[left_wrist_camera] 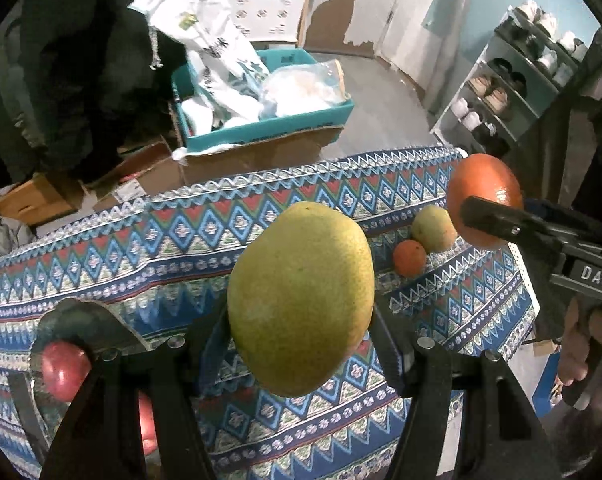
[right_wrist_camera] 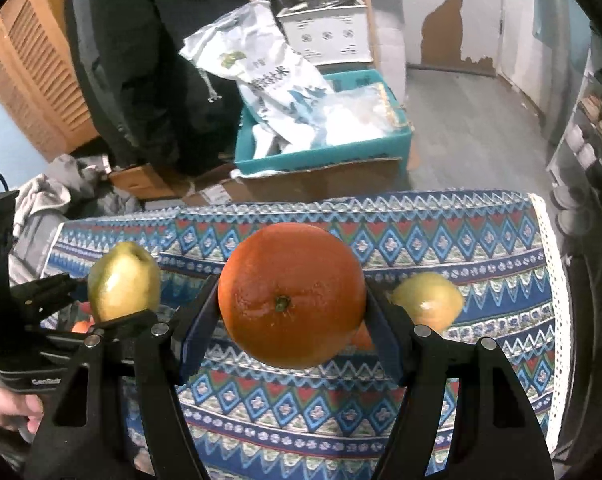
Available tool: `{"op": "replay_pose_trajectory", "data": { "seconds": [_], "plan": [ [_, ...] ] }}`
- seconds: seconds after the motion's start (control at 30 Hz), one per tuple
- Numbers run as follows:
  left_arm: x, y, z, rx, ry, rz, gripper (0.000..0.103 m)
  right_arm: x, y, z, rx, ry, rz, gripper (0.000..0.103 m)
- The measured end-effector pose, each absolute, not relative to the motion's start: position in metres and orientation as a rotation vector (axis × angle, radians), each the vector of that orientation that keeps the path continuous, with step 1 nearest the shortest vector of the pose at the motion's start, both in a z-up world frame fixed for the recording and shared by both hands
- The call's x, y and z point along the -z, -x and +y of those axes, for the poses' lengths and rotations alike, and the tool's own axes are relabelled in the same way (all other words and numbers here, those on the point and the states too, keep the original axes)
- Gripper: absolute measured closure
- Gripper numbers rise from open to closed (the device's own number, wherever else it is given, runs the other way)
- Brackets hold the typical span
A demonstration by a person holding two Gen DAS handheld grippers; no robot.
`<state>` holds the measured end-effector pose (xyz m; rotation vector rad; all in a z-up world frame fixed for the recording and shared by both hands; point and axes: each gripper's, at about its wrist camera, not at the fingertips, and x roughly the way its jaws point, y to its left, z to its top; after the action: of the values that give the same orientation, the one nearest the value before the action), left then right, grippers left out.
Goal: Organize fruits
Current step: 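Carry the pear and the orange up and over to the glass bowl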
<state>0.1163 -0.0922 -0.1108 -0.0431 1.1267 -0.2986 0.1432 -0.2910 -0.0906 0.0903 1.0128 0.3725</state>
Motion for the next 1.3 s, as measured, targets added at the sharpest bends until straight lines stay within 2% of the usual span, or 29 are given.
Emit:
{"op": "replay_pose_trajectory", "data": {
  "seconds": [0.6,1.3],
  "plan": [
    [0.093,-0.083,-0.006,0.206,0.084,1.109,0.037,0.077,-0.141,-0.214,-0.510,-0.057,1.023,0.033],
    [0.136,-0.079,0.080,0.088,0.146,1.159,0.037,0.096,-0.133,-0.115,-0.644,0.013,1.086,0.033]
  ]
}}
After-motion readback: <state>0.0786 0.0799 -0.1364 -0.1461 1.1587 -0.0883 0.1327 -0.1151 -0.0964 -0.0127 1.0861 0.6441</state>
